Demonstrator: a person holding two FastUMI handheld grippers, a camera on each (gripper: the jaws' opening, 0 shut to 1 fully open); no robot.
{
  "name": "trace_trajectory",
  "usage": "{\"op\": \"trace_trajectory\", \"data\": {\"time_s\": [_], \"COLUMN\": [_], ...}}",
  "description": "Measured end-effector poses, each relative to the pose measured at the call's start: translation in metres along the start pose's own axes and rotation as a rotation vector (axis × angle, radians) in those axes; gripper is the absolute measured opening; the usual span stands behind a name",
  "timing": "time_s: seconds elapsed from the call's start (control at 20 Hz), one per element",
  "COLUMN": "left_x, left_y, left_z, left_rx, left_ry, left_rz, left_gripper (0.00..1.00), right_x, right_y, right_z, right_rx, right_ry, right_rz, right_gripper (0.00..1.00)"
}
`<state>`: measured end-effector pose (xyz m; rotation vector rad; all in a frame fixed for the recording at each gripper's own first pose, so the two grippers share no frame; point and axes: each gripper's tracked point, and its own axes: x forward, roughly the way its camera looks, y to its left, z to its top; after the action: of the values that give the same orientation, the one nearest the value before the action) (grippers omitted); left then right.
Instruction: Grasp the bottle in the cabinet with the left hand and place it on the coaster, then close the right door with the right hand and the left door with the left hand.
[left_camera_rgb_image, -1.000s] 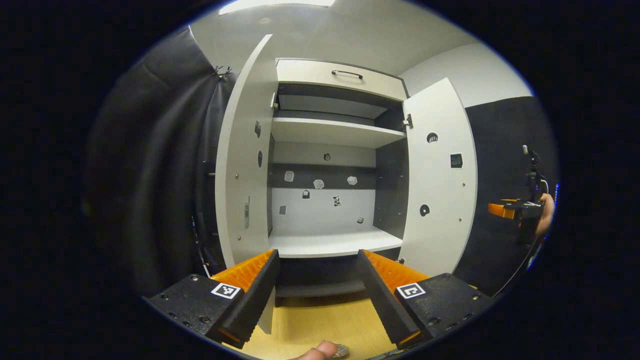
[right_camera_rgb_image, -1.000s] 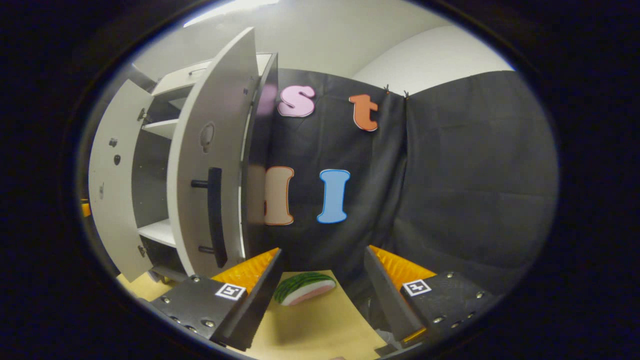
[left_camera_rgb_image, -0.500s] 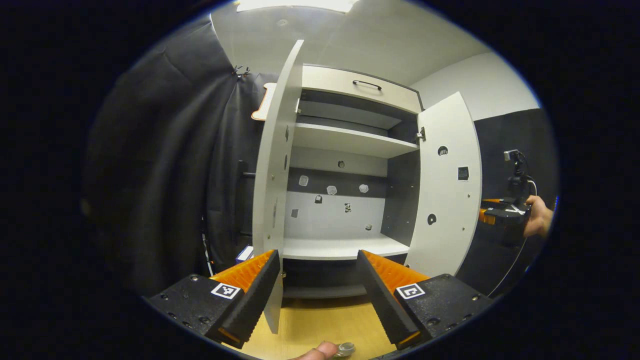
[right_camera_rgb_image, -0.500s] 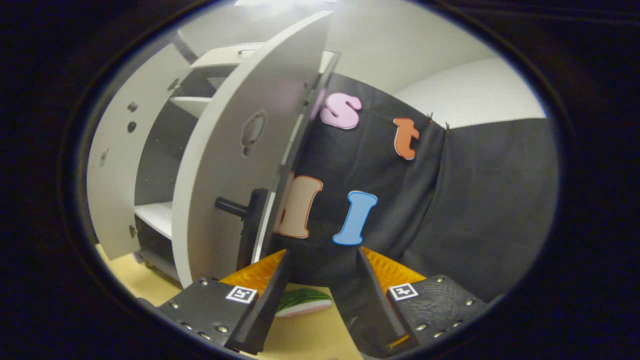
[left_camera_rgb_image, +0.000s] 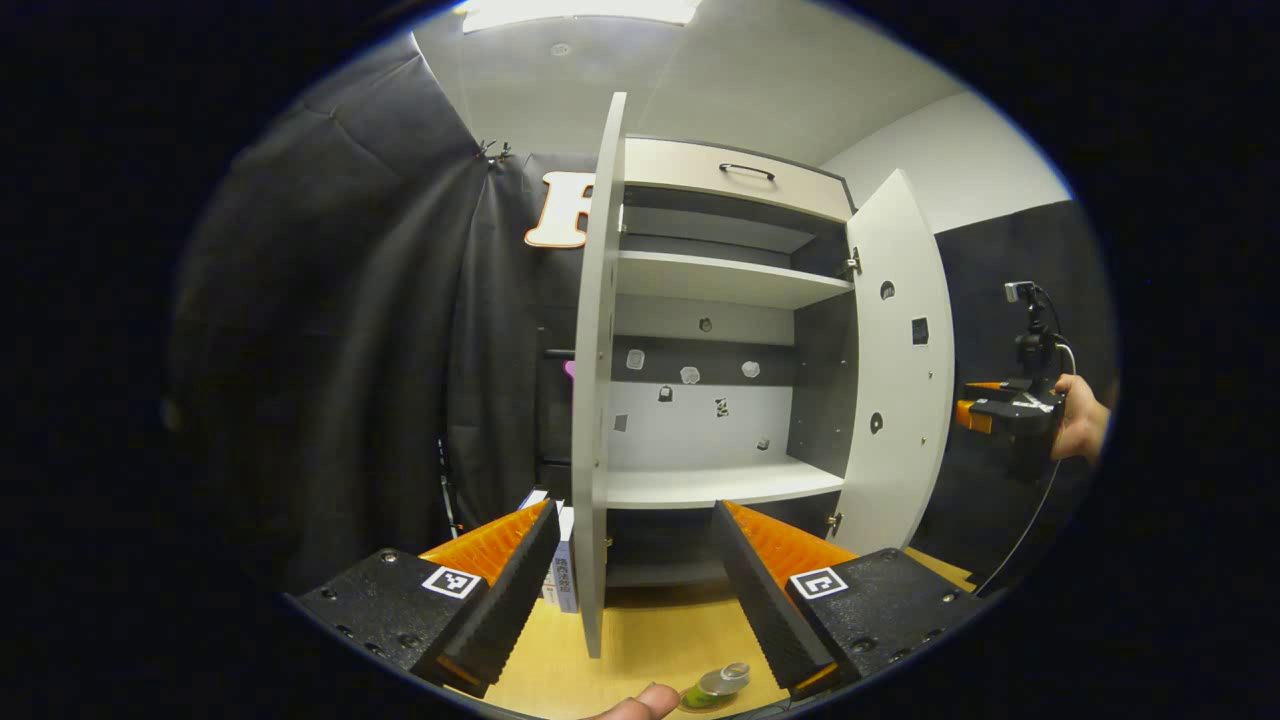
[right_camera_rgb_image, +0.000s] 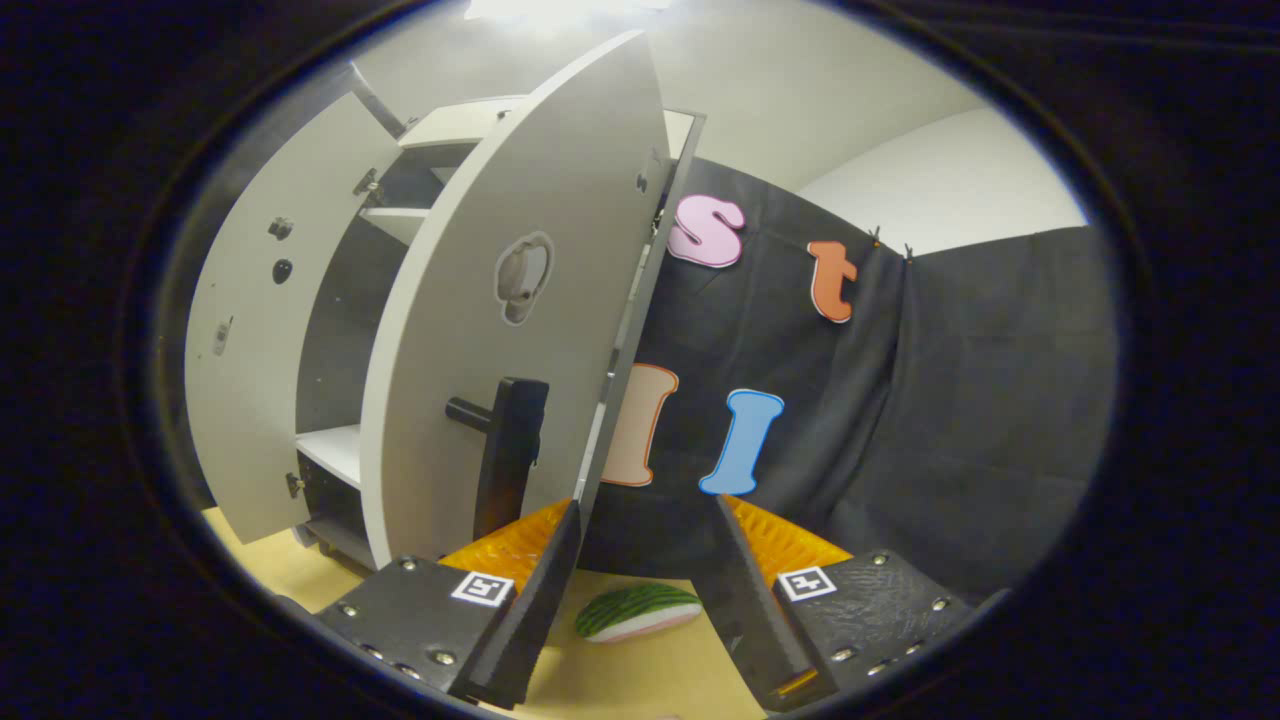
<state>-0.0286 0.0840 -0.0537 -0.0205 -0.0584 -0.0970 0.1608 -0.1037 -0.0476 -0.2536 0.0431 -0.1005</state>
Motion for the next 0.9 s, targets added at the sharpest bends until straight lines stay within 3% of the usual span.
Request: {"op": "trace_trajectory", "data": {"time_s": [0.05, 0.1, 0.45, 0.5, 0.55, 0.6, 0.7, 0.9], "left_x": [-0.002, -0.001, -0.002, -0.002, 0.001, 0.001, 0.000, -0.001], "left_y": [0.003, 0.005, 0.018, 0.020, 0.025, 0.029, 0.037, 0.049], "left_z": [-0.002, -0.002, -0.005, -0.005, -0.005, -0.001, 0.005, 0.004], "left_rx": [0.005, 0.005, -0.007, -0.003, 0.006, 0.013, 0.017, 0.015], "left_ry": [0.008, 0.012, 0.029, 0.034, 0.034, 0.030, 0.017, 0.026], "left_rz": [0.006, 0.009, 0.036, 0.039, 0.046, 0.055, 0.070, 0.091], "left_gripper": [0.92, 0.96, 0.96, 0.96, 0.93, 0.97, 0.93, 0.96], "right_x": [0.000, -0.001, 0.003, 0.005, 0.007, 0.010, 0.014, 0.021], "right_y": [0.001, 0.003, 0.041, 0.043, 0.045, 0.046, 0.048, 0.052], "right_z": [-0.001, -0.003, -0.006, -0.004, -0.002, 0.000, 0.002, 0.006], "right_rx": [0.023, 0.045, 0.184, 0.193, 0.199, 0.207, 0.225, 0.237], "right_ry": [0.008, 0.015, 0.043, 0.041, 0.040, 0.038, 0.036, 0.035], "right_rz": [-0.008, -0.011, 0.038, 0.031, 0.021, 0.015, 0.013, 0.012], "right_gripper": [0.78, 0.78, 0.81, 0.78, 0.81, 0.81, 0.82, 0.81]}}
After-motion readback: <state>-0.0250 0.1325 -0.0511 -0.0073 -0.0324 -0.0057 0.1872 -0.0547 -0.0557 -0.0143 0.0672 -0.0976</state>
